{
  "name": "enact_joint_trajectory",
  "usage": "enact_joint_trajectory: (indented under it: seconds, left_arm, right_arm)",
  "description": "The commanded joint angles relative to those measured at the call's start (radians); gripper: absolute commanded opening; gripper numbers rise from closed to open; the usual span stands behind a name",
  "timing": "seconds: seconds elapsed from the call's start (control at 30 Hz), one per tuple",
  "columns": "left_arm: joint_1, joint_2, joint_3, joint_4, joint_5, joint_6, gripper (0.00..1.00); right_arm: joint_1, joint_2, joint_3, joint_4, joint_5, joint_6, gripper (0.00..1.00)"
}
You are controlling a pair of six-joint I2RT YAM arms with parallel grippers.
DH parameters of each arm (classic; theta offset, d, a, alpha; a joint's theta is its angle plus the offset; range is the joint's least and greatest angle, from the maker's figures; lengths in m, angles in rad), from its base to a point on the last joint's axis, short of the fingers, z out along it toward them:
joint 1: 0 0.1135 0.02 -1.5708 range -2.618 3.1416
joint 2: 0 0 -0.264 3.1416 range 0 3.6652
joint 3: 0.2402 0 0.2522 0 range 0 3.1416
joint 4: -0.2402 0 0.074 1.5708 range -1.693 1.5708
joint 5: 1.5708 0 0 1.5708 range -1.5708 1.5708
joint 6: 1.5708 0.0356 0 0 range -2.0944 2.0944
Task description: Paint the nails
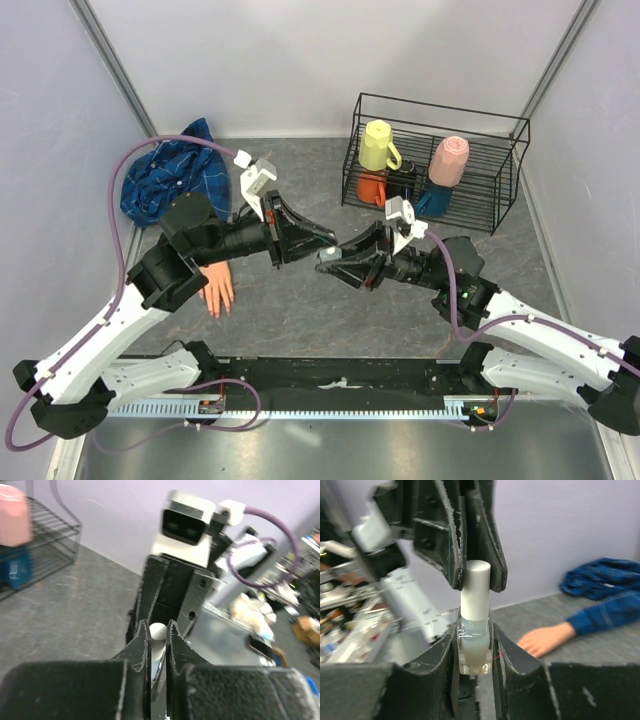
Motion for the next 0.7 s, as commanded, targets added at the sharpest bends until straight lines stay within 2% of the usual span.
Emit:
enact_joint_trajectory:
  seconds: [0.0, 0.1, 0.17, 0.27, 0.37, 0.5, 0.57, 0.6, 0.67]
  left_arm:
    - [-0.026, 0.019, 0.067, -0.112, -0.227, 0.008, 0.02]
    - [-0.064, 0.063, 0.094, -0.185, -0.469, -0.018, 0.02]
    - [-0.114, 0.089, 0.122, -0.217, -0.622, -0.032, 0.02]
    - [-0.179, 0.144, 0.175, -0.236, -0.767, -0.028, 0.02]
    - [-0.194, 0.209, 0.247, -0.296, -0.83, -0.049, 0.02]
    - [-0.196, 0.226, 0.26, -0.319, -0.82, -0.061, 0.02]
    - [-0.196, 0.207, 0.254, -0.314, -0.786, -0.048, 0.16]
    - [-0.196, 0.197, 0.251, -0.307, -0.768, -0.04, 0.35]
    - [-0.194, 0.148, 0.225, -0.279, -0.717, -0.011, 0.56]
  right_arm:
    - [0.028, 0.017, 0.097, -0.188, 0.387, -0.164, 0.0]
    - [0.099, 0.056, 0.14, -0.258, 0.662, -0.235, 0.0]
    - [0.133, 0.079, 0.157, -0.278, 0.762, -0.255, 0.0]
    - [0.157, 0.131, 0.177, -0.271, 0.878, -0.295, 0.0]
    - [0.171, 0.172, 0.186, -0.249, 0.938, -0.32, 0.0]
    - [0.171, 0.179, 0.194, -0.237, 0.92, -0.331, 0.0]
    - [0.173, 0.169, 0.191, -0.239, 0.882, -0.329, 0.0]
    - [0.171, 0.163, 0.184, -0.243, 0.865, -0.331, 0.0]
    - [0.171, 0.13, 0.163, -0.229, 0.766, -0.34, 0.0]
